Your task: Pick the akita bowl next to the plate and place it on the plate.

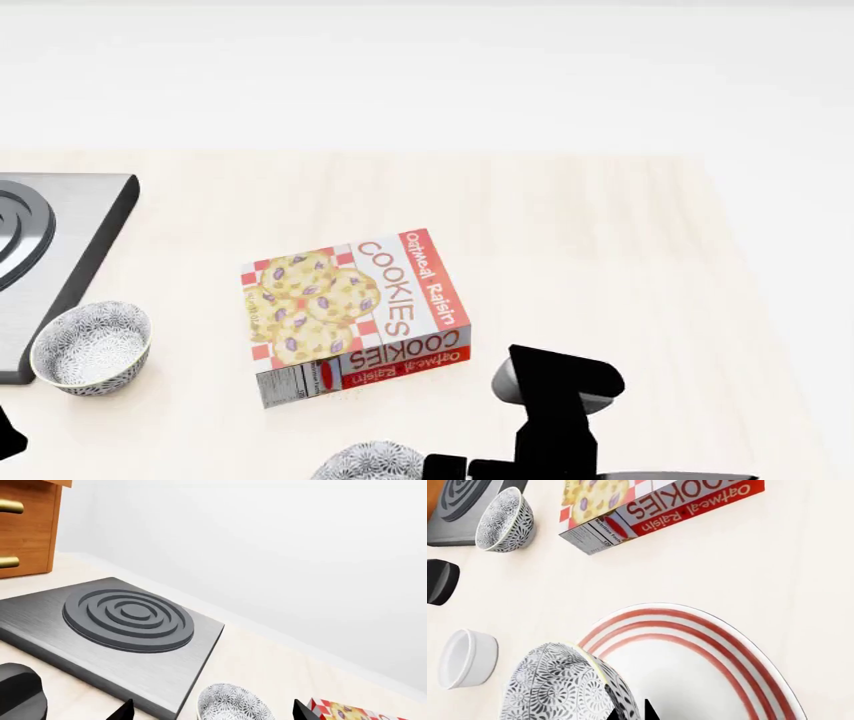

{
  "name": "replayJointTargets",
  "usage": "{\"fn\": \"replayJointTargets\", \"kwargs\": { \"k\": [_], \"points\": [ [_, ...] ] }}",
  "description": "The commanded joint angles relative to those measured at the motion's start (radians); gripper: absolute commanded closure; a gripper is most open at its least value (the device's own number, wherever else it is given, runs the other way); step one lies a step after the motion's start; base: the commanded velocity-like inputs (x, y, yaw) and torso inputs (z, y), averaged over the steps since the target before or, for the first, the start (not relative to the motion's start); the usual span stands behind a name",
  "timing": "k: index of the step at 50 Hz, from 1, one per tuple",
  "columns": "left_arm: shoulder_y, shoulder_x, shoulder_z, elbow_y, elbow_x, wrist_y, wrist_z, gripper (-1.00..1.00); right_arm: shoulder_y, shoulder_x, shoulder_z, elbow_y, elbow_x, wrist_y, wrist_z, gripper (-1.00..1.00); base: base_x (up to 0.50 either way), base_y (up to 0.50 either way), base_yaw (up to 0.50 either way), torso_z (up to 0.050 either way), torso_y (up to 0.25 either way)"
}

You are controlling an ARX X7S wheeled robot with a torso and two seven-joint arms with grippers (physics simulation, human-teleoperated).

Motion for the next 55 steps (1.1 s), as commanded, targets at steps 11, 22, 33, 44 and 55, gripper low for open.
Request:
{"fn": "replayJointTargets", "kwargs": {
  "k": [11,22,33,44,55],
  "points": [
    [0.005,-0.004,0.004,0.013,-0.005,-0.001,-0.011,-1.0,-0.019,0.038,-0.089,0.005,-0.11,-0.034,-0.064,1.0,0.0,0.0,0.0,0.0,0.001],
    [0.006,-0.006,0.005,0.013,-0.007,0.001,-0.013,-1.0,-0.018,0.042,-0.107,0.0,-0.126,-0.054,-0.097,1.0,0.0,0.0,0.0,0.0,0.0],
    [0.003,-0.004,0.009,-0.003,-0.003,0.013,-0.007,-1.0,-0.008,0.058,-0.119,-0.051,-0.132,-0.059,-0.108,-1.0,0.0,0.0,0.0,0.0,0.0],
    [0.004,-0.008,0.011,0.008,-0.009,0.005,-0.017,-1.0,0.019,0.097,-0.08,-0.175,-0.011,-0.003,0.035,-1.0,0.0,0.0,0.0,0.0,0.0],
    [0.004,-0.011,0.012,0.009,-0.01,0.006,-0.02,-1.0,0.103,0.142,-0.031,-0.271,0.209,0.017,0.253,-1.0,0.0,0.0,0.0,0.0,0.0]
  ]
}}
